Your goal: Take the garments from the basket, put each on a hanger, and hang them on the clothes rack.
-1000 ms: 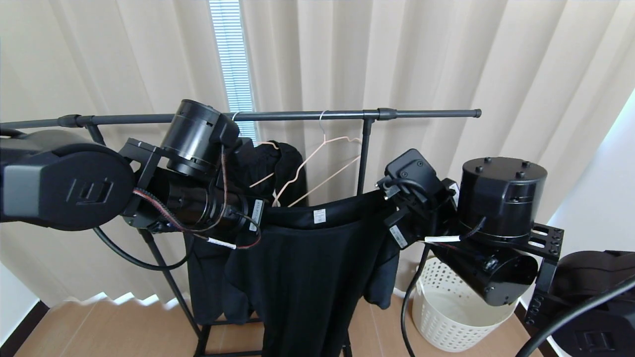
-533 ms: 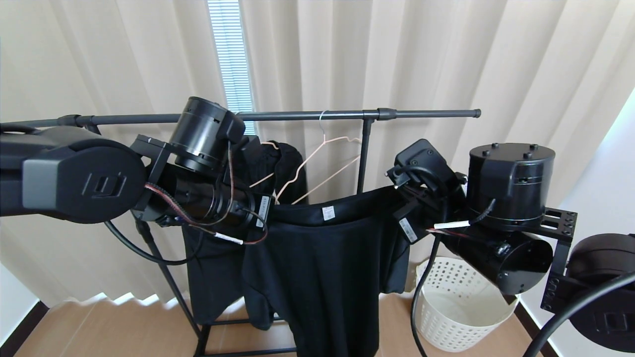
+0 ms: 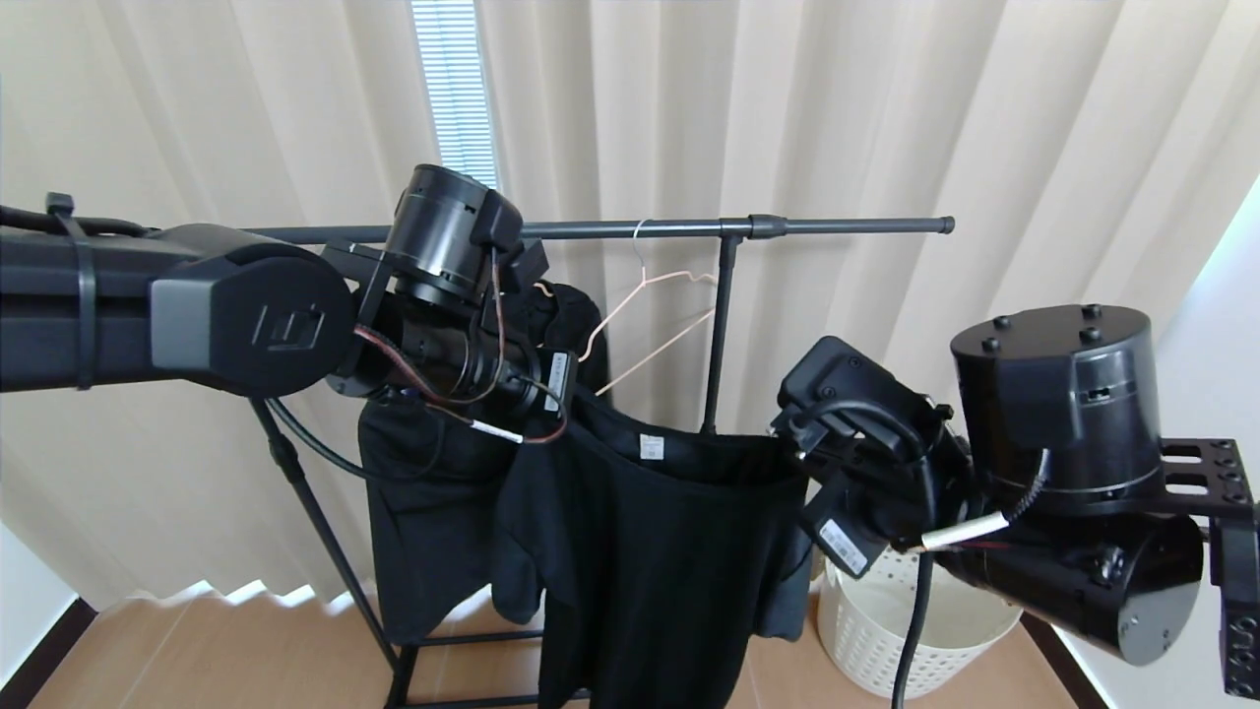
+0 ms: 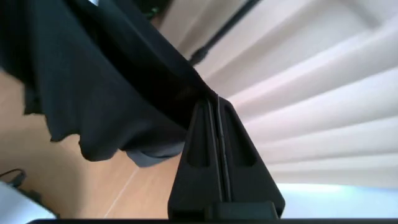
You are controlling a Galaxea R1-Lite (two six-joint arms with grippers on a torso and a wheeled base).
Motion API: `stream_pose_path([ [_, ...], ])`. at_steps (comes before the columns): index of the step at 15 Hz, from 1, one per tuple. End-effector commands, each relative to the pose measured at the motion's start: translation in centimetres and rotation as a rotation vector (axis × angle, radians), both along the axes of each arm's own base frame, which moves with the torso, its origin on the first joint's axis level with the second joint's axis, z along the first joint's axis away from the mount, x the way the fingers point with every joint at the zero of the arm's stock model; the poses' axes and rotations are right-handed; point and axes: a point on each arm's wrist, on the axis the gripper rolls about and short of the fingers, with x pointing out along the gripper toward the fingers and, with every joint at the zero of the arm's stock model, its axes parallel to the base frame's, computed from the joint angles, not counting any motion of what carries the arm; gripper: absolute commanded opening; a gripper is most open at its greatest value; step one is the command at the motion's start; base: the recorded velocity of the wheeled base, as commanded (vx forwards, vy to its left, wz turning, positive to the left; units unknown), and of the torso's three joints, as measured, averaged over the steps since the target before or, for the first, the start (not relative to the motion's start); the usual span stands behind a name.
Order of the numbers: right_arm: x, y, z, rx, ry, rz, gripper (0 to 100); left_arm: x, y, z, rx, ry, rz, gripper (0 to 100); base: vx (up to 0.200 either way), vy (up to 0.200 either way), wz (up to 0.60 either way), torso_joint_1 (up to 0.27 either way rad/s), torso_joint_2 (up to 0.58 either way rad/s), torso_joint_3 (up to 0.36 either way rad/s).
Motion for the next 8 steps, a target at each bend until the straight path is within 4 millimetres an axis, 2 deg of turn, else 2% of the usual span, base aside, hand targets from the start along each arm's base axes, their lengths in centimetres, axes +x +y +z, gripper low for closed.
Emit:
stream_pose_path([
  [1, -2.6, 1.8, 0.3, 0.033, 0.038, 0.105, 0, 0.8, -1.1, -0.1, -0.020, -0.002, -0.003, 0, 0.000, 0.000, 0.00, 0.000, 0.00, 0.000],
  [3, -4.2, 4.9, -0.5, 0.124, 0.121, 0.164, 0, 1.2, -1.8, 0.8, -0.063, -0.022, 0.002, 0, 0.000, 0.000, 0.00, 0.000, 0.00, 0.000],
  [7, -3.2, 8.7, 0.3, 0.374, 0.210, 0.082, 0, 1.4, -2.9, 1.6, -0.137, -0.017, -0.011, 0, 0.000, 0.000, 0.00, 0.000, 0.00, 0.000],
  [8, -3.0, 9.2, 0.7, 0.416, 0.219, 0.067, 0, 1.4, -3.0, 1.8, -0.161, -0.010, -0.018, 0, 0.000, 0.000, 0.00, 0.000, 0.00, 0.000],
])
